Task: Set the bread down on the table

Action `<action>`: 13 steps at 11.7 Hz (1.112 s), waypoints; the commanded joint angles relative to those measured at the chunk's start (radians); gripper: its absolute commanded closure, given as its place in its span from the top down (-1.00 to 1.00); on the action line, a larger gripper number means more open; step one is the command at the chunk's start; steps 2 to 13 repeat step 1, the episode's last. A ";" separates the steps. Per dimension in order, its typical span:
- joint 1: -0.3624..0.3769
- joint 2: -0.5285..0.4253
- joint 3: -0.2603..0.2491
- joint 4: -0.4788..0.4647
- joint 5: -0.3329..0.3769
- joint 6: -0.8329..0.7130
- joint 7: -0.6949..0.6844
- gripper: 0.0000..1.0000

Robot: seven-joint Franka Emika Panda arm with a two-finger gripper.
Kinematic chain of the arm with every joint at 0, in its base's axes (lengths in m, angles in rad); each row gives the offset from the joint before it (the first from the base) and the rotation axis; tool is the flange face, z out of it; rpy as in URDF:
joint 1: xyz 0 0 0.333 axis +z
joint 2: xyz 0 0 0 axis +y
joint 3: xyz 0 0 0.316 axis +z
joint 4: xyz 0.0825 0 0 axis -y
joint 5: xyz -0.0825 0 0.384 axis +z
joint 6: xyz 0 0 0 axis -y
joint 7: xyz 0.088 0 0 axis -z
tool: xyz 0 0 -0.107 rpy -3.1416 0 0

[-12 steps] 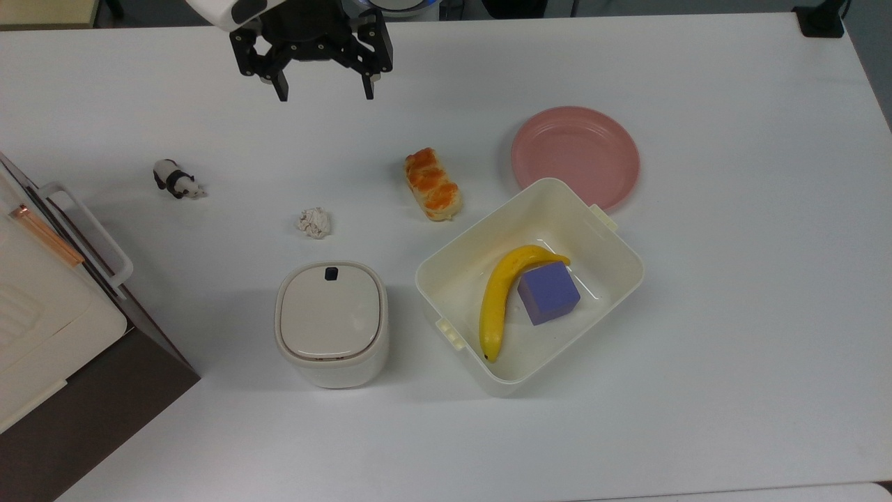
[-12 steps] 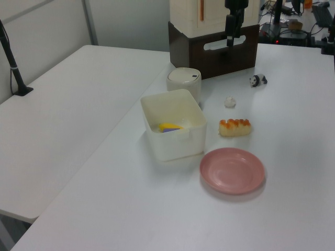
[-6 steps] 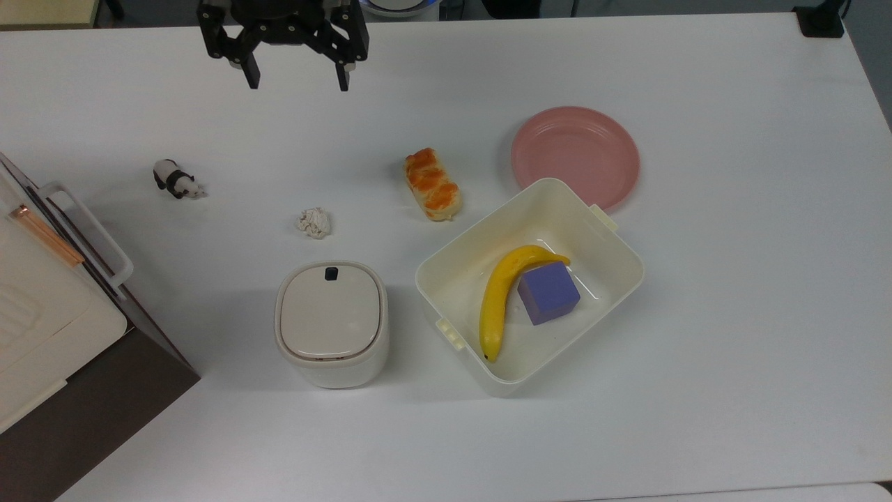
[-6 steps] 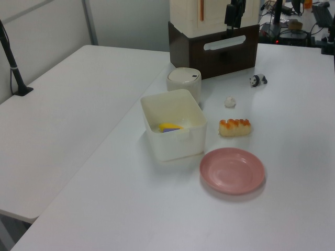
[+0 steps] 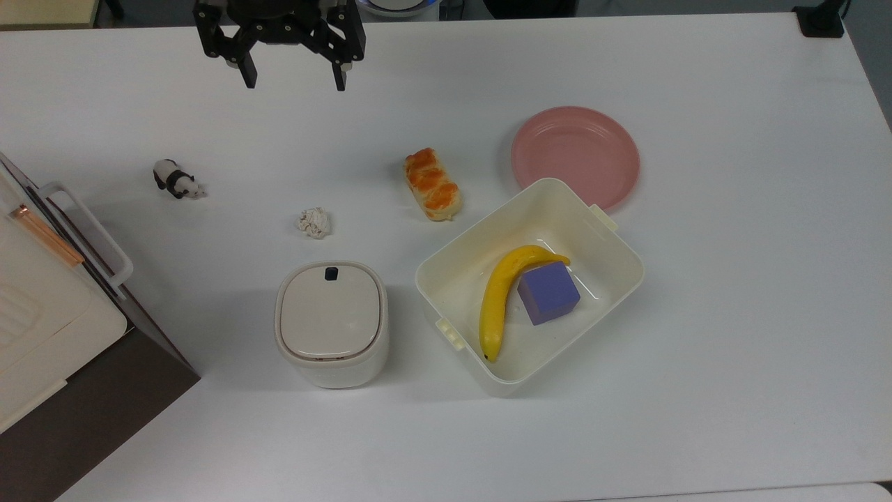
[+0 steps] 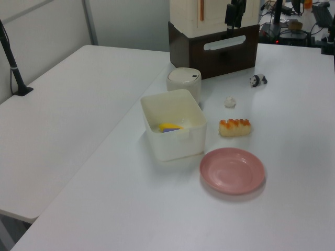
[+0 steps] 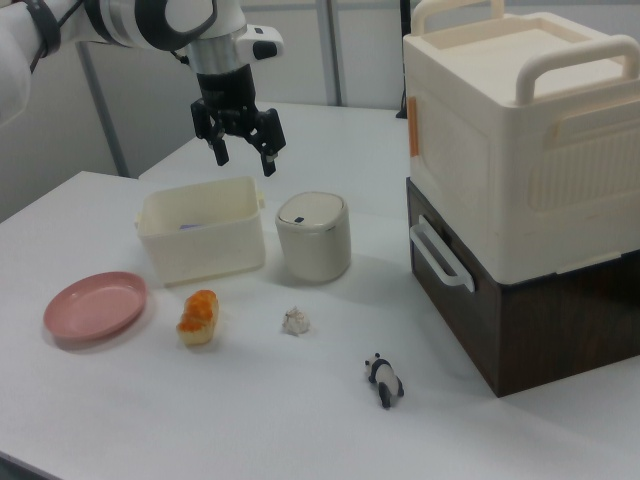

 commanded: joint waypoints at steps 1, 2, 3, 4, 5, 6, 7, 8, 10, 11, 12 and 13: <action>0.016 -0.010 -0.008 0.009 -0.006 -0.038 0.022 1.00; 0.016 -0.010 -0.008 0.009 -0.006 -0.038 0.022 1.00; 0.016 -0.010 -0.008 0.009 -0.006 -0.038 0.022 1.00; 0.016 -0.010 -0.008 0.009 -0.006 -0.038 0.022 1.00; 0.016 -0.010 -0.008 0.009 -0.006 -0.038 0.022 1.00; 0.016 -0.010 -0.008 0.009 -0.006 -0.038 0.022 1.00; 0.016 -0.010 -0.008 0.009 -0.006 -0.038 0.022 1.00; 0.016 -0.010 -0.008 0.009 -0.006 -0.038 0.022 1.00; 0.016 -0.010 -0.008 0.009 -0.006 -0.038 0.022 1.00; 0.016 -0.010 -0.008 0.009 -0.006 -0.038 0.022 1.00; 0.016 -0.010 -0.008 0.009 -0.006 -0.038 0.022 1.00; 0.016 -0.010 -0.008 0.009 -0.006 -0.038 0.022 1.00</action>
